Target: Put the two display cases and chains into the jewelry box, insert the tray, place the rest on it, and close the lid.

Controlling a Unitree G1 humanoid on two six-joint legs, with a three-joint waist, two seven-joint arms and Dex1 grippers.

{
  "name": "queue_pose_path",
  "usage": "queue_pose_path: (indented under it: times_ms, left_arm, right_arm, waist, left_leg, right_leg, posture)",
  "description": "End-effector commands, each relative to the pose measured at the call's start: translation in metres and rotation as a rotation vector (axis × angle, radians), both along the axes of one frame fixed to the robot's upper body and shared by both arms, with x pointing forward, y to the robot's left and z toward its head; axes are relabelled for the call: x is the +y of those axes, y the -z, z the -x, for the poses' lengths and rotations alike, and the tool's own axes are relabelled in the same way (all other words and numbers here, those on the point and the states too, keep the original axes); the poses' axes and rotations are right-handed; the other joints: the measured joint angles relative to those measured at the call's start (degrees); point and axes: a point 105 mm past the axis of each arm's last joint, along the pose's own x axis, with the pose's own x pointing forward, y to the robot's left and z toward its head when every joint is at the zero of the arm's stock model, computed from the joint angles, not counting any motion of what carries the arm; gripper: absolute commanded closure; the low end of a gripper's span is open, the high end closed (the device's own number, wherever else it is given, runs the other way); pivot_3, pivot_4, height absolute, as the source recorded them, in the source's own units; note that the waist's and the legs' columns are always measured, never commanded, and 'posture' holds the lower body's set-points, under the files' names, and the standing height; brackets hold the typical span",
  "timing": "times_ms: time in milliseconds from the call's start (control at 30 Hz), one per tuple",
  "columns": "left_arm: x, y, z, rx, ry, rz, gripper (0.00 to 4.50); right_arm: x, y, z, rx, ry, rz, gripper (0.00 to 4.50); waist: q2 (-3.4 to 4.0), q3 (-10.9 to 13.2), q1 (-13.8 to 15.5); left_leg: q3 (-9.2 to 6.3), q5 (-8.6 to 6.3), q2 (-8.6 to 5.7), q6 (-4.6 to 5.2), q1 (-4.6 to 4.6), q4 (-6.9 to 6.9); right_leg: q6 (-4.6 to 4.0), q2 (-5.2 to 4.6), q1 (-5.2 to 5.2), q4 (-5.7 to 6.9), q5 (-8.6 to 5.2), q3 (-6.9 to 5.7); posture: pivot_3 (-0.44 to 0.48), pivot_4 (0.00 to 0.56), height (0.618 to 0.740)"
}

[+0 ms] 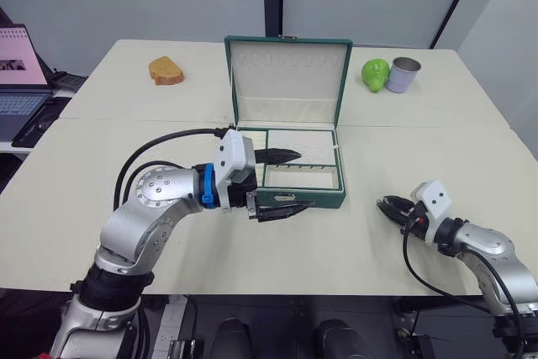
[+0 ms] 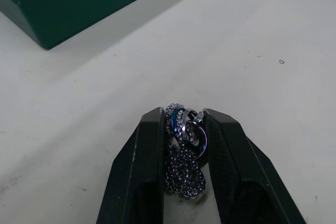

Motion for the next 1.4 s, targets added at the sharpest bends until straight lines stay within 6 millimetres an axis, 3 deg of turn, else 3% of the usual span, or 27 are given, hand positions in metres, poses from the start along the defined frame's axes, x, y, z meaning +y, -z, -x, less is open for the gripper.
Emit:
queue_pose_path:
  times_ms: [33,467,833,1400]
  left_arm:
    - [-0.002,-0.01,0.001,-0.054,0.008,0.014,0.0]
    - [-0.001,-0.01,-0.001,-0.067,0.001,0.023,0.0]
    - [-0.005,-0.012,-0.002,-0.071,-0.002,0.037,0.0]
    - [0.003,-0.014,-0.004,-0.066,-0.086,0.081,0.0]
  right_arm:
    - [-0.014,0.02,0.004,0.079,0.07,0.02,3.64]
    - [-0.012,0.0,-0.001,0.024,0.063,-0.029,3.71]
    - [-0.004,-0.044,0.0,-0.05,-0.013,-0.075,3.73]
    - [0.028,-0.112,-0.007,-0.122,-0.139,-0.161,3.73]
  waist:
    - [0.0,0.0,0.0]
    - [0.0,0.0,0.01]
    - [0.1,0.07,0.08]
    - [0.13,0.09,-0.04]
  left_leg:
    - [0.0,0.0,0.0,0.0,0.0,0.0]
    - [0.0,0.0,-0.01,0.0,-0.02,0.0]
    - [0.0,0.0,-0.01,0.0,-0.18,-0.02]
    - [-0.04,0.0,-0.01,0.0,-0.31,-0.03]
  right_leg:
    - [0.0,0.0,0.0,0.0,0.0,0.0]
    - [0.0,0.0,0.0,-0.01,0.0,0.01]
    - [0.0,-0.01,-0.11,-0.11,0.0,0.0]
    - [0.0,-0.01,-0.16,-0.22,0.0,0.01]
  posture:
    - [0.0,0.15,0.74]
    - [0.0,0.15,0.74]
    - [0.0,0.15,0.74]
    - [0.0,0.15,0.74]
